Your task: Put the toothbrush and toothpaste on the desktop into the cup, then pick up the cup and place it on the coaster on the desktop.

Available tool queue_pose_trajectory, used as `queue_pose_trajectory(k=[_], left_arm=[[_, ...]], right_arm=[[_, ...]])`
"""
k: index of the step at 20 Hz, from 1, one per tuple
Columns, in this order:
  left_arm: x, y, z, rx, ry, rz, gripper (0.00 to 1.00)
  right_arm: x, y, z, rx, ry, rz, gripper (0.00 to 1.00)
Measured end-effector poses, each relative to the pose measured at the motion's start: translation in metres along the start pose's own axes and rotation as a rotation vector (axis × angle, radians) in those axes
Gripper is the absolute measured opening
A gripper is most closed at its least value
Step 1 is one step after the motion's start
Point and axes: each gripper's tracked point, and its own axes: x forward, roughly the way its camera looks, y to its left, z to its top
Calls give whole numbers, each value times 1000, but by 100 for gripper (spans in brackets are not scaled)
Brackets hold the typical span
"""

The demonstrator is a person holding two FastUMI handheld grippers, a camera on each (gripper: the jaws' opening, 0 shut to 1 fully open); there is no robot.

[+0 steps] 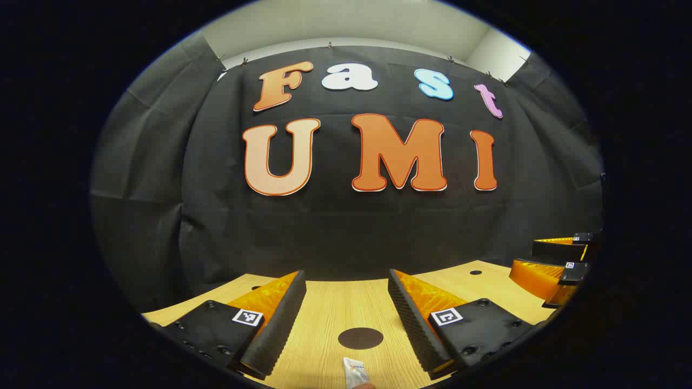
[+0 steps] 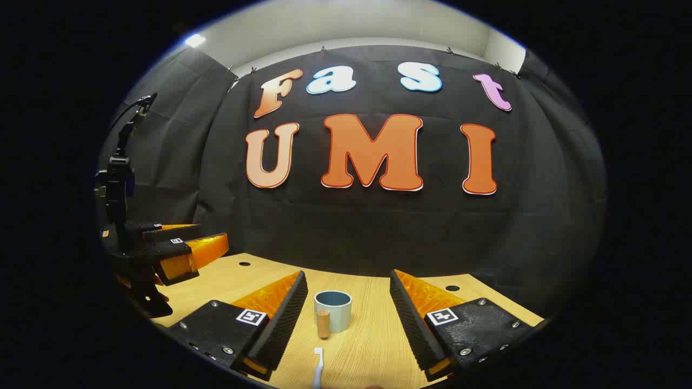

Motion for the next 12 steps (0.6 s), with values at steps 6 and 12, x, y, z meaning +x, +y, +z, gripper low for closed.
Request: queue_pose_trajectory(k=[6, 12], left_arm=[[0, 3, -1, 8, 15, 9, 98], [2, 9, -3, 6, 43, 17, 98]], right_arm=[[0, 2, 2, -5, -7, 7, 92], [3, 5, -3, 0, 14, 29, 90]])
